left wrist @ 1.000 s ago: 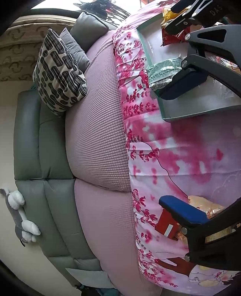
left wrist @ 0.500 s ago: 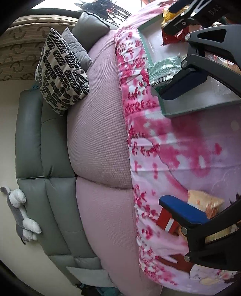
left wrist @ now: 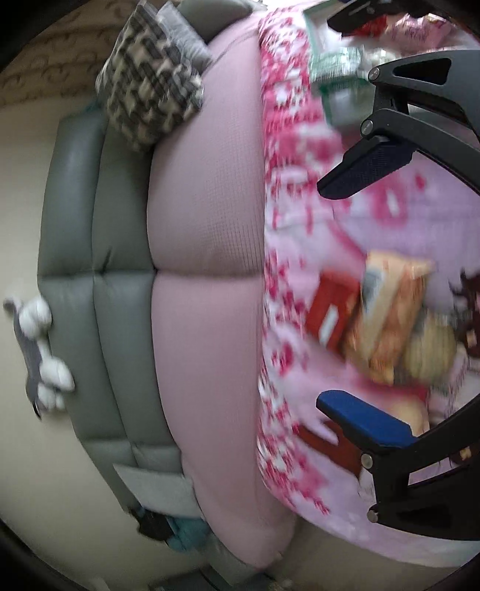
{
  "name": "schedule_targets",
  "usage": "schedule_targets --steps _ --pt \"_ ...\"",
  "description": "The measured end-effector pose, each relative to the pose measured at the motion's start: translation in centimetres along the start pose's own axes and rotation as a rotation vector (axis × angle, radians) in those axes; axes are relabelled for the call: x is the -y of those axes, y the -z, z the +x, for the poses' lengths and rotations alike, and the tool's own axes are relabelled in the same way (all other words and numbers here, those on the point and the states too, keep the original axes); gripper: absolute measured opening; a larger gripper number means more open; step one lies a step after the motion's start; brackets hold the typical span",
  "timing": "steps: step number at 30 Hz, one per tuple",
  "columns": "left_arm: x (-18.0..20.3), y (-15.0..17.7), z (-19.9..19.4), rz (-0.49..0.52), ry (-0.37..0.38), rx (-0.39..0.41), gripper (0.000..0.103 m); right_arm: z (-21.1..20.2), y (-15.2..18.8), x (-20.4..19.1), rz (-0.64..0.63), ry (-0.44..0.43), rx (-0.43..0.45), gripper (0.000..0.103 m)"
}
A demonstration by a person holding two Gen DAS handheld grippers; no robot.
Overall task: Organize snacks
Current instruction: 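Move both open tools over to the snack pile on the bedspread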
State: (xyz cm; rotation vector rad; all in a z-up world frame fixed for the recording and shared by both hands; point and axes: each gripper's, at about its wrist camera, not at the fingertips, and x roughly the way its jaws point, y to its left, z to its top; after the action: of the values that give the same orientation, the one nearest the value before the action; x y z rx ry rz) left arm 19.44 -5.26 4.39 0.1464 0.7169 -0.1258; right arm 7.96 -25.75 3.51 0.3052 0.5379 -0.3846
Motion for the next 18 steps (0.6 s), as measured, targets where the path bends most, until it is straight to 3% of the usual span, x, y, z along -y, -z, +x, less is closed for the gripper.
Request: schedule_targets --steps 9,18 --pt "-7.7 1.6 0.7 -0.142 -0.167 -0.051 0.103 1.2 1.3 -5.5 -0.072 -0.169 -0.018 0.103" --pt "-13.4 4.0 -0.1 -0.276 -0.245 -0.078 0.103 1.5 3.0 -10.2 -0.163 -0.28 -0.043 0.103"
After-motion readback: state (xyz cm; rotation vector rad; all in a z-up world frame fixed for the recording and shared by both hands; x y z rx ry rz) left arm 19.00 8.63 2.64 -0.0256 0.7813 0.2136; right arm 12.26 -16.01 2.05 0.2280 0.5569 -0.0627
